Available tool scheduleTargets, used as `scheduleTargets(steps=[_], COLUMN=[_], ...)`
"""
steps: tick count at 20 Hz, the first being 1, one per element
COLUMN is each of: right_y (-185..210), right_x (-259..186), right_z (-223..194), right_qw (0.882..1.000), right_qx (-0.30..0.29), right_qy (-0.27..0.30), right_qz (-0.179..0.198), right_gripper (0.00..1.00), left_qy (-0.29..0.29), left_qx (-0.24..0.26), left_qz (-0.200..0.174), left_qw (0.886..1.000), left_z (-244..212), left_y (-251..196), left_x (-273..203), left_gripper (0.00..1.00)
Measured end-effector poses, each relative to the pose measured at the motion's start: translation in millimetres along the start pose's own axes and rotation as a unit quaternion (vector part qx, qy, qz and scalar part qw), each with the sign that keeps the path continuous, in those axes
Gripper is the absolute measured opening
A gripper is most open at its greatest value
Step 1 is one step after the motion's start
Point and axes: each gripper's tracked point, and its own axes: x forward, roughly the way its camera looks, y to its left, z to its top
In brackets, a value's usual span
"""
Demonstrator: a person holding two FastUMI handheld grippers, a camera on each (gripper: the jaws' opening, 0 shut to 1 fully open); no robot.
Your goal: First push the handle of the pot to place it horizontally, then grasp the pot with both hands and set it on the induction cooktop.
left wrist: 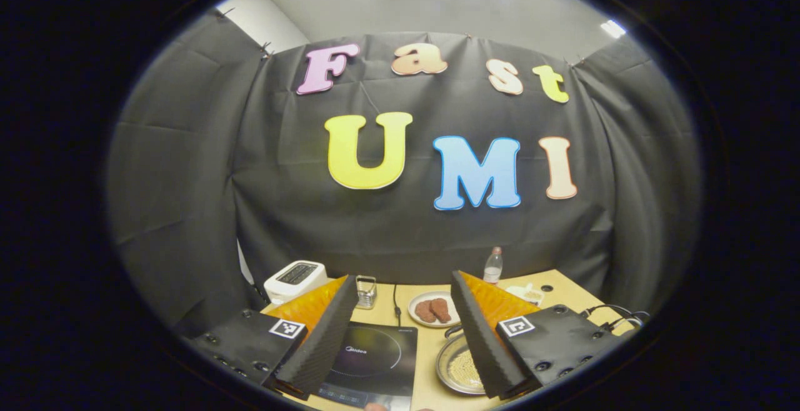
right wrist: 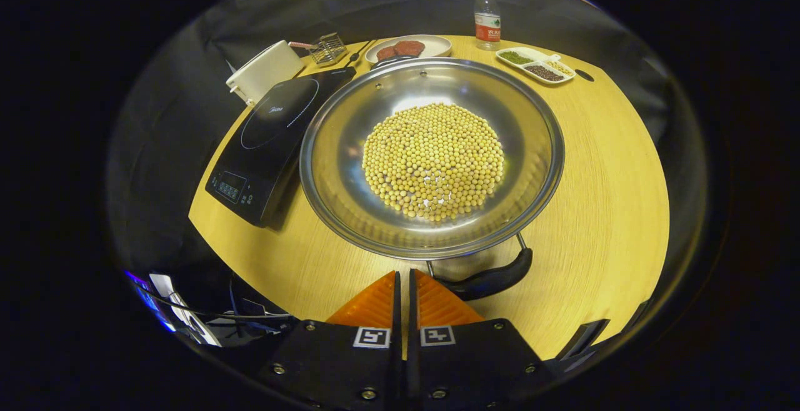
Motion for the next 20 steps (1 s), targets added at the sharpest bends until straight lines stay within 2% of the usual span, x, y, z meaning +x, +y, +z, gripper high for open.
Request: scheduleTargets(steps=[8, 14, 20], right_y=[-21, -53, -76], right_x=[0, -4, -8], right_z=[0, 6, 12], right_qw=[1.000, 0.998, 0.996], right_qx=[0.020, 0.030, 0.039], right_qy=[-0.005, -0.016, -0.019], right_qz=[-0.022, -0.057, -0.072], right_gripper=[0.01, 0.01, 0.01], left_qy=[0.013, 0.018, 0.021], left_qx=[0.003, 0.011, 0.015], left_qz=[-0.007, -0.017, -0.022], left_qw=[1.000, 1.000, 0.999], left_z=[-15, -17, -19], left_y=[-9, -20, -28], left_x=[6, 8, 7], left_gripper=[0.95, 0.95, 0.95])
